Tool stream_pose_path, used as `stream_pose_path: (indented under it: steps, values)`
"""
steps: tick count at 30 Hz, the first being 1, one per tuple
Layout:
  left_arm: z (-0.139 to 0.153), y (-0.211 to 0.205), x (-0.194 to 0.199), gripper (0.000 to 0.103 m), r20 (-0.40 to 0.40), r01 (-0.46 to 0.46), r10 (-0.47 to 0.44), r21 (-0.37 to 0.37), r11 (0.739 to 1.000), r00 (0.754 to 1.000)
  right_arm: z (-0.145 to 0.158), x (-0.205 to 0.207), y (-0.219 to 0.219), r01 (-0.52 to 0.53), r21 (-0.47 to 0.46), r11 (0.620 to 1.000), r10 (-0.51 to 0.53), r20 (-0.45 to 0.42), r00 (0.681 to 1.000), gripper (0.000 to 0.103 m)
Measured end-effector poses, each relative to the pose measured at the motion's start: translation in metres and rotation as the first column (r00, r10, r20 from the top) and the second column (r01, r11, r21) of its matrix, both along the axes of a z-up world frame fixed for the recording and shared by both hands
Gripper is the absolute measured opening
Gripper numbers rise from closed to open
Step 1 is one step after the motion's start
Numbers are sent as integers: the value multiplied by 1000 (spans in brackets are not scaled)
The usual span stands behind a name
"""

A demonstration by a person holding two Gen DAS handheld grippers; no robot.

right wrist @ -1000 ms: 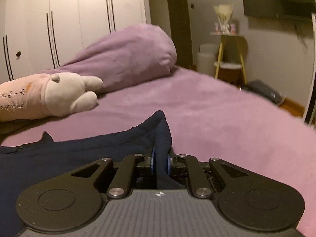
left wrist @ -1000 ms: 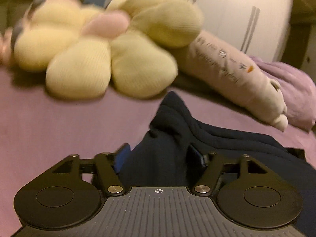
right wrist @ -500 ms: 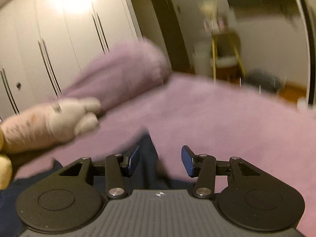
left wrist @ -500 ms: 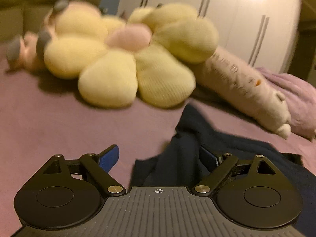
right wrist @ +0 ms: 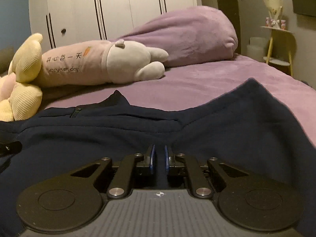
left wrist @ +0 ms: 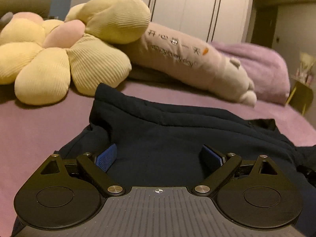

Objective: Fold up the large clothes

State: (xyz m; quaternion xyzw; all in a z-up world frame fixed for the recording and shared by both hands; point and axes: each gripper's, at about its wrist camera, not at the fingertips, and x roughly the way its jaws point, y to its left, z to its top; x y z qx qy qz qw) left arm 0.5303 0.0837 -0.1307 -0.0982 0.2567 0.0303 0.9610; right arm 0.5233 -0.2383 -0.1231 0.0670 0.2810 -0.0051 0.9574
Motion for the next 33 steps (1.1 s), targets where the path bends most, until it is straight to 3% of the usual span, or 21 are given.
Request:
stream_pose_path:
  steps: [3, 5, 7, 8, 9, 11, 13, 16, 21, 24, 26, 28, 31, 32, 33]
  values:
    - [4, -5, 4, 97, -26, -11, 12, 38, 999, 1000, -3, 5, 13, -5, -84, 996, 6, 14, 1000, 8]
    - [14, -5, 1, 94, -36, -18, 21, 66, 998, 999, 5, 5, 9, -7, -58, 998, 8, 11, 1000, 8]
    - [28, 0, -15, 96, -5, -28, 29, 151, 988, 1000, 19, -1, -5, -7, 22, 1000, 6, 8, 1000, 8]
    - [32, 5, -25, 98, 24, -46, 42, 197, 979, 999, 27, -8, -15, 17, 35, 999, -18, 15, 1000, 9]
    - [34, 13, -32, 98, 36, -69, 63, 199, 978, 997, 33, -16, -23, 49, 18, 999, -49, 32, 998, 12]
    - [32, 36, -41, 98, 16, -109, 108, 84, 991, 994, 43, -33, -46, 106, 21, 994, -107, 65, 992, 15]
    - [24, 56, -41, 98, -21, -182, 182, -16, 983, 983, 41, -44, -66, 164, 34, 986, -166, 47, 985, 15]
    - [4, 73, -35, 99, -95, -221, 209, -131, 966, 973, 29, -54, -88, 200, 103, 974, -204, 31, 978, 14]
    - [-4, 74, -30, 101, -104, -232, 218, -150, 961, 970, 7, -45, -89, 193, 104, 976, -199, 57, 978, 14]
    - [7, 67, -30, 101, -135, -241, 228, -91, 966, 964, 7, -45, -96, 188, 139, 972, -197, 50, 979, 14]
    - [17, 66, -41, 101, -169, -174, 155, -101, 980, 973, 15, -46, -99, 185, 155, 970, -192, 25, 981, 15]
    - [24, 67, -67, 101, -185, -55, 33, -118, 991, 982, 29, -61, -104, 155, 195, 968, -154, -23, 988, 23]
    - [27, 79, -118, 101, -204, 87, -123, -176, 981, 971, 45, -107, -118, 95, 274, 957, -89, -36, 995, 27]
    - [26, 85, -136, 101, -217, 117, -162, -206, 972, 963, 48, -133, -128, 75, 315, 946, -70, -26, 997, 32]
    - [24, 89, -149, 101, -226, 138, -192, -234, 962, 955, 48, -153, -137, 62, 351, 934, -55, -28, 998, 46]
